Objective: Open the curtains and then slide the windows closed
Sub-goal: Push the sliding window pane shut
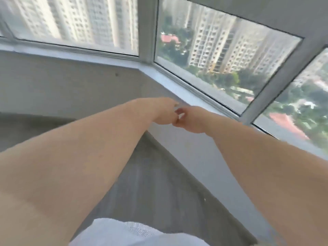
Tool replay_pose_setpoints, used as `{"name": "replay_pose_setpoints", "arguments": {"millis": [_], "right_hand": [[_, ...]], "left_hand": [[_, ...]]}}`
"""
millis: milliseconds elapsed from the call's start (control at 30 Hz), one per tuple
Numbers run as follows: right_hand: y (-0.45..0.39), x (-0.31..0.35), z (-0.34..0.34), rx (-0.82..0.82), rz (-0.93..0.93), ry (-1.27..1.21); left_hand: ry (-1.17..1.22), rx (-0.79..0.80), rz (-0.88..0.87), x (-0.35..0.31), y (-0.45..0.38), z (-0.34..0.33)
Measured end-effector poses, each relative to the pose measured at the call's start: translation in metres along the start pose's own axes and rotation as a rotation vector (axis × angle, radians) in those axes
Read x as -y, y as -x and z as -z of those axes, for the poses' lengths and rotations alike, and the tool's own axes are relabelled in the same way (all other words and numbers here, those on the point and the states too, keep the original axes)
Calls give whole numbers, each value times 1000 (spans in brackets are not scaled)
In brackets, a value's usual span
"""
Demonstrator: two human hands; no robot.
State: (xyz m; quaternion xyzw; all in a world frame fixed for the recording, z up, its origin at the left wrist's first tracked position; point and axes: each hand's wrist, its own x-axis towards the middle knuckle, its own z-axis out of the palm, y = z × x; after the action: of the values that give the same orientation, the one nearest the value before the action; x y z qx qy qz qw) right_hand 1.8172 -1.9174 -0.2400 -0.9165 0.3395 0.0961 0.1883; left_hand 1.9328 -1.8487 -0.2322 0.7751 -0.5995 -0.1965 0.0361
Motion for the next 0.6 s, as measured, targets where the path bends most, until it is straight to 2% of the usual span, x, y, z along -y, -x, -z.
{"name": "replay_pose_setpoints", "arguments": {"millis": [133, 233, 400, 600], "right_hand": [[-64, 121, -3, 68, 268, 117], [-106, 172, -15, 108, 370, 122], [-171, 202, -10, 150, 443, 129], [-270, 209, 66, 18, 512, 39]], "left_hand": [[202, -168, 279, 113, 62, 17], [207, -164, 414, 173, 86, 23], [244, -180, 565, 237, 78, 45], [202, -327, 556, 277, -4, 124]]}}
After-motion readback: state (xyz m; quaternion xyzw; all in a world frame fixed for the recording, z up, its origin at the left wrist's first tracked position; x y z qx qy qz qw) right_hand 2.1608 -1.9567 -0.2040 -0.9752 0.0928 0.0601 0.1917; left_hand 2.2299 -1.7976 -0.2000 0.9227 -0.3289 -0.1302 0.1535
